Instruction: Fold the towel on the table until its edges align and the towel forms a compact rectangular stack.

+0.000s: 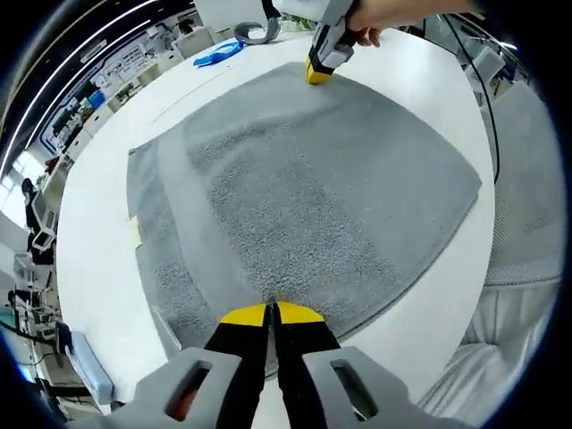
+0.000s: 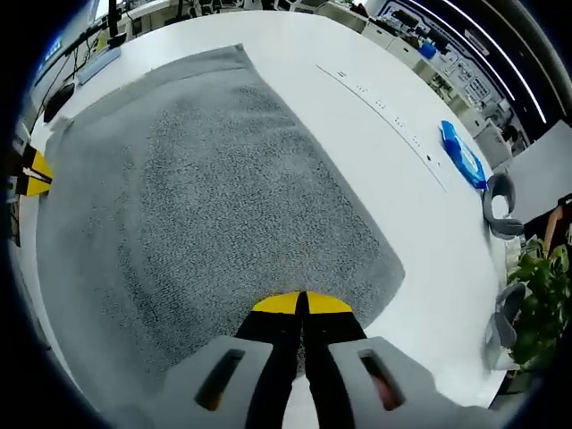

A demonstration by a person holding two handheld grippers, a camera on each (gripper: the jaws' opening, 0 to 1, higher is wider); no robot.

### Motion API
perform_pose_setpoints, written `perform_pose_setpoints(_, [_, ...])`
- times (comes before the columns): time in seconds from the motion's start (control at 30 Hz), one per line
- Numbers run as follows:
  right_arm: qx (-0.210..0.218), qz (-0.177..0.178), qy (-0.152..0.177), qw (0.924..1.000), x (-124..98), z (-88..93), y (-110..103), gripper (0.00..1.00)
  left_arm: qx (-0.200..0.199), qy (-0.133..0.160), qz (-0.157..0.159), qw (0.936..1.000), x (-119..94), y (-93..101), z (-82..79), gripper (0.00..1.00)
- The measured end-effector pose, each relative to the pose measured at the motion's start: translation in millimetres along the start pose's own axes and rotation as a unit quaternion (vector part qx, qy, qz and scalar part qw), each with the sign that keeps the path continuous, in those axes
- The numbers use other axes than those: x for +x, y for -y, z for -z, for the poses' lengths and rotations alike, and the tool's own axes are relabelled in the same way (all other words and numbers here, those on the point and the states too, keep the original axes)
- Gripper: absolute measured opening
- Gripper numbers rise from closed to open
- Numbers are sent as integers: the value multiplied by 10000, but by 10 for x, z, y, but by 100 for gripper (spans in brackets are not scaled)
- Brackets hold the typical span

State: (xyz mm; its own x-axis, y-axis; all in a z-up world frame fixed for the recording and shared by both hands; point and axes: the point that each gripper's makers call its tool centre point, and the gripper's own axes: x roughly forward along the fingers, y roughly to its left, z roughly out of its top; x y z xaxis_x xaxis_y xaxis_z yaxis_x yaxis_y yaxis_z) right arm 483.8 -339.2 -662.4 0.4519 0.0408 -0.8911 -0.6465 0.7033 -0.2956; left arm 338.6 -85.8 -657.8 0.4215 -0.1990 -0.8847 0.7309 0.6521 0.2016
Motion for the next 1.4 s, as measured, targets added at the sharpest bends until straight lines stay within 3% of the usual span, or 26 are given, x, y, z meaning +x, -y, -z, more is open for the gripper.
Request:
perform_pose_setpoints(0.73, [376, 88, 42, 9992, -68, 182, -16, 0, 270, -354, 311, 9985, 53, -56, -49, 2])
perform_pose_setpoints(1.4, [532, 245, 185, 9981, -143, 287, -48, 0, 506, -424, 206, 9976, 97, -139, -103, 3])
